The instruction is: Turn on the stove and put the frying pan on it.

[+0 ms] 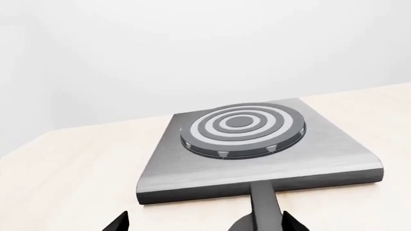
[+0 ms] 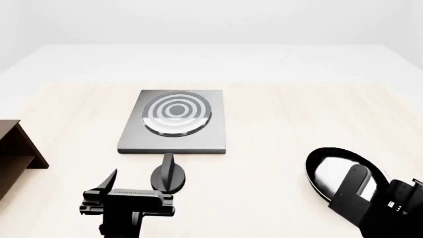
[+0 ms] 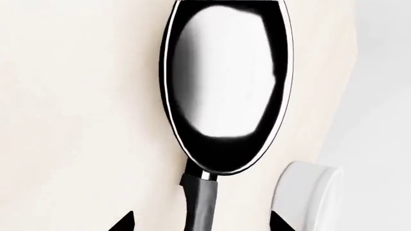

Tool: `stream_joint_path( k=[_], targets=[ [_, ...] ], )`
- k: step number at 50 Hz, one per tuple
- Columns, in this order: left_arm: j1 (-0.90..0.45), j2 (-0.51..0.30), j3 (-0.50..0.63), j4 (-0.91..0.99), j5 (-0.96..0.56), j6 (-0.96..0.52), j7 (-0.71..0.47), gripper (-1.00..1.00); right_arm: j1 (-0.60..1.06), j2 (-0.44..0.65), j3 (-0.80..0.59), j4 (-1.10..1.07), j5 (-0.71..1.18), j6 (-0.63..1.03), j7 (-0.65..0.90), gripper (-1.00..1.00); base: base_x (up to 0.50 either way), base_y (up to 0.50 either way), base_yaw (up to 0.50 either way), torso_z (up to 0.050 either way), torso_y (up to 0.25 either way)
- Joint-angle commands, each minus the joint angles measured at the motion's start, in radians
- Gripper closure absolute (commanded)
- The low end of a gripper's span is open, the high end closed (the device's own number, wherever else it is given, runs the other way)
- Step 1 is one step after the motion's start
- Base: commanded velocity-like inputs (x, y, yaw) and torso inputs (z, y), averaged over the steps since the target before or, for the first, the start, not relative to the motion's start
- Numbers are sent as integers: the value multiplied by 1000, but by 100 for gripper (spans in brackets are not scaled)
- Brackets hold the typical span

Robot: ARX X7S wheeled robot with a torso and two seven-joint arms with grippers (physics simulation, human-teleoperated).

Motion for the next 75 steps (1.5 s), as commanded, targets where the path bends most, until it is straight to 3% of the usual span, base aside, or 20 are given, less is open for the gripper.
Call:
stream_joint_path(
  k=[1,17,40,69,70,75],
  targets=[
    [2,16,-20,-7,10,6,24,-100,7,16,-75,74,-33,-21,-26,-100,0,0,0,0,0],
    [-3,17,-10,-31,10,16,19,-100,-16,60,-143,135,-146,-84,-78,-100,0,0,0,0,0],
    [-6,10,-1,-44,7,20,12,-100,-112,8,-177,307,-270,-322,-129,-100,0,0,0,0,0],
    [-11,3,6,-42,2,13,-3,-100,-209,6,-187,464,-293,-474,-177,-100,4,-2,0,-2,0],
    [-12,2,6,-43,2,13,-4,-100,-210,7,-187,468,-293,-476,-176,100,0,-4,0,-10,0],
    [-15,1,7,-46,0,12,-5,-100,-214,18,-179,468,-287,-483,-164,100,0,0,0,0,0]
  ],
)
